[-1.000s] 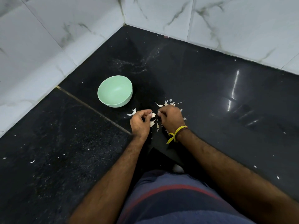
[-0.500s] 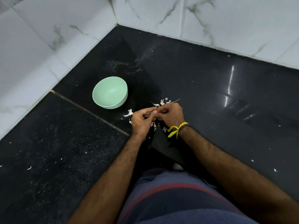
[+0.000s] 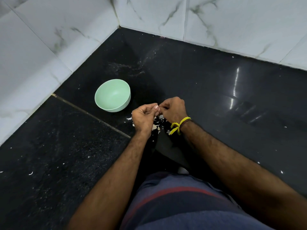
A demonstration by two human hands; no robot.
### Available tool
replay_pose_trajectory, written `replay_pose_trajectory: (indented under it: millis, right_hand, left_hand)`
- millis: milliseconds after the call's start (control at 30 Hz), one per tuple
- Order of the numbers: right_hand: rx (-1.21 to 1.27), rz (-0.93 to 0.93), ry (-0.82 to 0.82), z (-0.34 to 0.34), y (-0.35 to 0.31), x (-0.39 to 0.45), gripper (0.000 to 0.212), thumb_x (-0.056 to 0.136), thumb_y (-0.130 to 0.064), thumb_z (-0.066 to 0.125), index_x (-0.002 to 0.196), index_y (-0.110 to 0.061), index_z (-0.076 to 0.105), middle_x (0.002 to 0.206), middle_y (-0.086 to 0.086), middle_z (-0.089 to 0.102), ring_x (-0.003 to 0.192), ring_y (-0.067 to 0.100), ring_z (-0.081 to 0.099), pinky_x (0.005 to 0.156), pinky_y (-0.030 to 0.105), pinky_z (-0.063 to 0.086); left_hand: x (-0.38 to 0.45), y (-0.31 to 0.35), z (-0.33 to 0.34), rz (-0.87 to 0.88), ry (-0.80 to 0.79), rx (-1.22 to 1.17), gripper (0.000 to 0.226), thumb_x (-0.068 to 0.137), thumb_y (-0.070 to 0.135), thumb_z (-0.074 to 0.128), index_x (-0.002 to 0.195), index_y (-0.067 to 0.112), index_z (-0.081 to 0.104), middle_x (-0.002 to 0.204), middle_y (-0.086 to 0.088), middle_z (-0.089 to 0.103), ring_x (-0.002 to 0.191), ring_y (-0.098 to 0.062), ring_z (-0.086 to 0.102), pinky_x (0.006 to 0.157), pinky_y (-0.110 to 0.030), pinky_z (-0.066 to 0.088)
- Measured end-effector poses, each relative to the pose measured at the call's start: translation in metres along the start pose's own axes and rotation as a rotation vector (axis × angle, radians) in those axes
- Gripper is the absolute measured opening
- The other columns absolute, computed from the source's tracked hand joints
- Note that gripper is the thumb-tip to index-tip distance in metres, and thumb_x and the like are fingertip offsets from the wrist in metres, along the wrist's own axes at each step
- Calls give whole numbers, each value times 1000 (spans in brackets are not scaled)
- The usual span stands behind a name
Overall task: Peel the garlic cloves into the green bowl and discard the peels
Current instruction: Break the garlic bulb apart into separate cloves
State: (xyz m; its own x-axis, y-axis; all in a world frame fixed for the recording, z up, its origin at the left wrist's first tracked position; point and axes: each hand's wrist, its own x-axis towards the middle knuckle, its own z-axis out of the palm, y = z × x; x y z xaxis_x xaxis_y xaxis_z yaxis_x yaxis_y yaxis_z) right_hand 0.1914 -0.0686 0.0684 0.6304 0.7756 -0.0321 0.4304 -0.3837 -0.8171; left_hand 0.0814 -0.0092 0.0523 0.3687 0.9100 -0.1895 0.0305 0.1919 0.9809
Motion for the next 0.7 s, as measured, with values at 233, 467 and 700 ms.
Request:
replay_pose_trajectory:
  millis: [233, 467, 700]
  right_hand:
    - [18, -26, 78, -7, -6, 13, 8, 80, -14, 76, 73, -15, 79, 68, -5, 73, 69, 6, 68, 66, 20, 56]
    - [13, 107, 116, -12, 6, 22, 6, 77, -20, 82, 78, -18, 77, 75, -6, 72, 72, 4, 66, 65, 10, 48]
    - [-97, 47, 56, -6, 18, 10, 22, 85, -3, 66, 103, -12, 75, 94, 4, 75, 89, 18, 70, 89, 33, 57]
  left_hand:
    - [13, 14, 13, 9, 110, 46, 10, 83, 1, 79, 93, 0, 77, 80, -12, 77, 71, -16, 74, 72, -27, 61]
    - [32, 12, 0, 117, 53, 418, 8, 84, 7, 80, 85, 14, 77, 75, -4, 74, 64, -12, 70, 72, -34, 64]
    - [19, 6, -16, 199, -54, 719, 23, 87, 8, 77, 108, 17, 77, 89, 11, 71, 79, 2, 66, 83, -25, 60]
